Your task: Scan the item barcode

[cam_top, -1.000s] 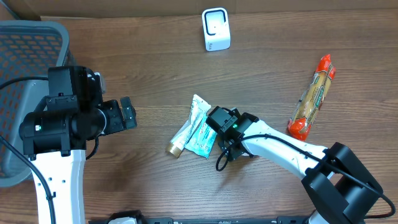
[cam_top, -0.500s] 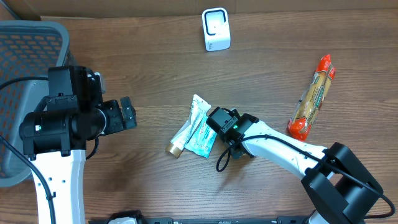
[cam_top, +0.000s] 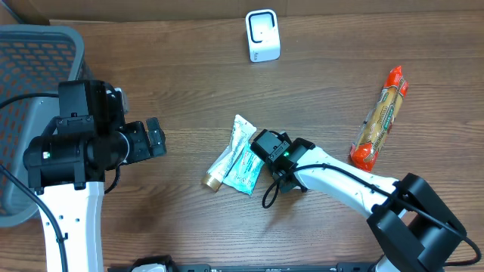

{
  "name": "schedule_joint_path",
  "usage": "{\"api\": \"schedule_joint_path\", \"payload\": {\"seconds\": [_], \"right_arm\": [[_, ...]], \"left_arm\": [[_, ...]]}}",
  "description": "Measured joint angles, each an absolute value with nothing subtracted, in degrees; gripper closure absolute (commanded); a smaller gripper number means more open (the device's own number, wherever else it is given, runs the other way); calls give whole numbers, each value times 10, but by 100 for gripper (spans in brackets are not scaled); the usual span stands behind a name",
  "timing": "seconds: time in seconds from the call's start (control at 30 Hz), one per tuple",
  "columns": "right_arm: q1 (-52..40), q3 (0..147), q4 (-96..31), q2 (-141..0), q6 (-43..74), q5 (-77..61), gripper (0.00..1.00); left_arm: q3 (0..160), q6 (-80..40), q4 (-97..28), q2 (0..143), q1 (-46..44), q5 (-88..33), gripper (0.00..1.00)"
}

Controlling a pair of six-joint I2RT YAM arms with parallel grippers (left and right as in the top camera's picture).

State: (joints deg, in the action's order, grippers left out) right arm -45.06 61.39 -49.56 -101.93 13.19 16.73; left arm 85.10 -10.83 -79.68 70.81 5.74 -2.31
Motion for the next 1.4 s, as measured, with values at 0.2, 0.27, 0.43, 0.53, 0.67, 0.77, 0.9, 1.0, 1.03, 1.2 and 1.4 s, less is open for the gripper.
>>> {"api": "schedule_joint_path", "payload": {"seconds": [0.2,0.27,0.43,0.53,0.67,0.77,0.9,1.0,1.03,1.2,1.4], "right_arm": [[-418,621,-493,-1003,123,75,96],[-385,621,-491,-990,112,-6,96],[-285,621,-507,-927,50,-235,96],[-225,621,-536,-885,-3,-362,96],[-169,621,-571,-855,-92,-546,96],[-147,621,-575,-846,-143,-661,96],[-127,621,-575,-830,-177,-747,96],[-120,621,-574,-820,-185,-774,96],[-119,621,-574,-818,-186,-778,96],[-121,637,-571,-815,-140,-730,97],[-154,760,-581,-816,-41,-562,97]], "left_arm": [[851,-108,-797,708,57,-23,0],[851,-108,-797,708,57,-23,0],[851,-108,-797,708,57,-23,0],[851,-108,-797,708,57,-23,1],[851,-108,-797,708,57,-23,0],[851,-108,-797,708,57,-23,0],[851,-108,-797,708,57,-23,0],[851,-108,-797,708,57,-23,0],[851,-108,-797,708,57,-23,0],[851,-108,-797,708,57,-23,0],[851,-108,-797,708,57,-23,1]]}}
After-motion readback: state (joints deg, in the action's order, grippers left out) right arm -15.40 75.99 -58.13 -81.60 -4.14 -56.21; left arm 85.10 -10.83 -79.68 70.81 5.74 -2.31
